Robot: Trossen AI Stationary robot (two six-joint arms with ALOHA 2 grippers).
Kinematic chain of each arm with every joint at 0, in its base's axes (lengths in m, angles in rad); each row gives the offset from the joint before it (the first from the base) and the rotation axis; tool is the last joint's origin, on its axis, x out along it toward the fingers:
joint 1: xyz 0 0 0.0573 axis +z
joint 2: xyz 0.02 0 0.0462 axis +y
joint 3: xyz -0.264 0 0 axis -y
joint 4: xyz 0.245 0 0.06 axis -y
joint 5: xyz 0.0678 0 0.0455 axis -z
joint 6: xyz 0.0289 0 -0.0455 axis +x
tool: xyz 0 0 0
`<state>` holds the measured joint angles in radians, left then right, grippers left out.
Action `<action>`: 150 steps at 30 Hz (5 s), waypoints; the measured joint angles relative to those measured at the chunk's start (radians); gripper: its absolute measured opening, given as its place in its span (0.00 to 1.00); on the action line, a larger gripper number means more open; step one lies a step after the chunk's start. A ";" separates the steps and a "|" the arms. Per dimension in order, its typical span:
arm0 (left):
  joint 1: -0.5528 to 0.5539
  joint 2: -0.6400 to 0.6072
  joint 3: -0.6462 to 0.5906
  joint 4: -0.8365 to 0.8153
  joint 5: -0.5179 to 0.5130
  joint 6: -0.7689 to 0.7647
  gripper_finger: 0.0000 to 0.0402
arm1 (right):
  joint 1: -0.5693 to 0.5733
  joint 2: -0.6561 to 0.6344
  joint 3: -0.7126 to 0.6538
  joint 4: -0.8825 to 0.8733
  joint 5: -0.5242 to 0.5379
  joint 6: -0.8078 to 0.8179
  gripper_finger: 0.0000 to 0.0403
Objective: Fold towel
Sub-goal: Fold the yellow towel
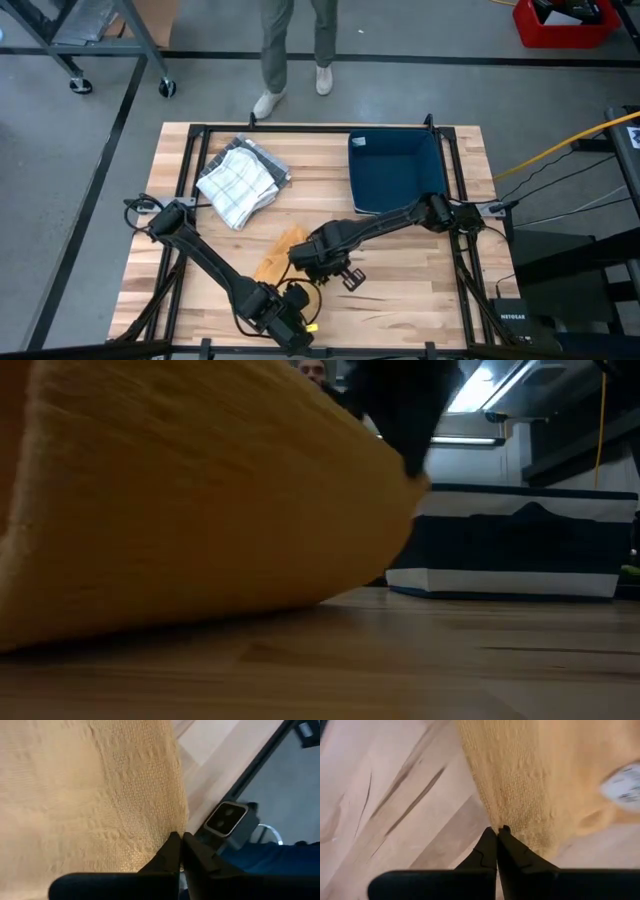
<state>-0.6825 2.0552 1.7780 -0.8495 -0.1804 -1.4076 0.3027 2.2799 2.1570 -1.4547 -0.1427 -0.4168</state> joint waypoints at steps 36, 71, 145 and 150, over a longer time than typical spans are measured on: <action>-0.069 -0.006 0.160 -0.683 -0.009 -0.395 0.00 | -0.142 -0.003 0.028 0.513 0.177 -0.117 0.01; -0.134 -0.005 0.160 -0.603 -0.058 -0.236 0.00 | 0.024 -0.003 0.053 0.155 -0.493 0.415 0.00; -0.087 -0.004 0.159 -0.722 -0.066 -0.295 0.00 | -0.007 -0.024 0.181 0.056 0.075 0.150 0.43; -0.087 -0.004 0.159 -0.722 -0.066 -0.291 0.00 | -0.008 -0.023 0.181 0.057 0.096 0.200 0.58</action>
<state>-0.7696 2.0510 1.9366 -1.5711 -0.2466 -1.6982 0.2943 2.2568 2.3375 -1.3978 -0.0470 -0.2167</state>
